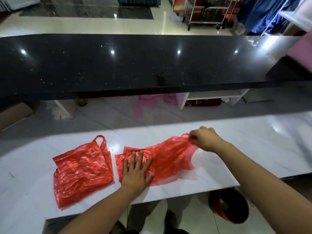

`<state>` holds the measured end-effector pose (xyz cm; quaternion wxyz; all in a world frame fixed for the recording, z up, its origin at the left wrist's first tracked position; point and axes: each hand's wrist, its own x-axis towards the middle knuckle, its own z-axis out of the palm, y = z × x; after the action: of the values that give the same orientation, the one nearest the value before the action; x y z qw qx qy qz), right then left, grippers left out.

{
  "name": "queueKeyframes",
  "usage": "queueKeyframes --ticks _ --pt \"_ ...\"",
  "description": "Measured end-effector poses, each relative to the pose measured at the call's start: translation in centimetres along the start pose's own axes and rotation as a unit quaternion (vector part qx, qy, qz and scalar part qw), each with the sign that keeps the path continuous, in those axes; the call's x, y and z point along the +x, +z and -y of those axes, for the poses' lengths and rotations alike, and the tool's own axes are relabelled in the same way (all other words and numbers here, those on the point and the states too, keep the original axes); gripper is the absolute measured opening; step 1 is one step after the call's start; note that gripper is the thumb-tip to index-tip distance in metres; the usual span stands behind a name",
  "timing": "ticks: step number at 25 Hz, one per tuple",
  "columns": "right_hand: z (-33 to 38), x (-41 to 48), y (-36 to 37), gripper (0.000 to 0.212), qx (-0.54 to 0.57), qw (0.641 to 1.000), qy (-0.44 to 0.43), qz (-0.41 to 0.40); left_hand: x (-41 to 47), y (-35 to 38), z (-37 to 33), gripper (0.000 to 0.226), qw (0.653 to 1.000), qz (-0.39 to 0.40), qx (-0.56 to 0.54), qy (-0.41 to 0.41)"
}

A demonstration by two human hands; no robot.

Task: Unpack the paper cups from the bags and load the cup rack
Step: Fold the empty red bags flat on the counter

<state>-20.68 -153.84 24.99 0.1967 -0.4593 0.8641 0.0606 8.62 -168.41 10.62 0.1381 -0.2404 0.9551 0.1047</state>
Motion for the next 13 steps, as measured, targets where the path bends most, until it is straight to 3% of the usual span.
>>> queueKeyframes --ticks 2,4,6,8,11,13 --pt "0.9 2.5 0.8 0.014 -0.12 0.99 -0.006 -0.074 -0.4 0.4 -0.1 0.075 1.0 0.007 0.018 -0.023" --pt "1.1 3.9 2.6 0.019 -0.168 0.983 0.029 -0.07 -1.1 0.4 -0.4 0.083 0.997 0.009 0.02 -0.068" --pt "0.9 4.3 4.4 0.026 -0.163 0.981 0.083 -0.06 -1.6 0.0 -0.9 0.088 0.994 0.009 0.025 -0.103" --pt "0.8 4.2 5.8 0.031 -0.152 0.979 0.085 -0.101 -1.7 -0.7 -1.3 0.087 0.993 -0.01 -0.006 -0.116" --pt "1.9 3.1 6.4 0.056 -0.079 0.969 0.035 -0.23 -0.4 -2.1 -2.0 0.077 0.995 -0.065 -0.041 -0.057" --pt "3.9 1.7 6.7 0.059 -0.023 0.952 -0.046 -0.303 0.8 -2.7 -2.4 0.072 0.997 -0.047 -0.055 -0.027"
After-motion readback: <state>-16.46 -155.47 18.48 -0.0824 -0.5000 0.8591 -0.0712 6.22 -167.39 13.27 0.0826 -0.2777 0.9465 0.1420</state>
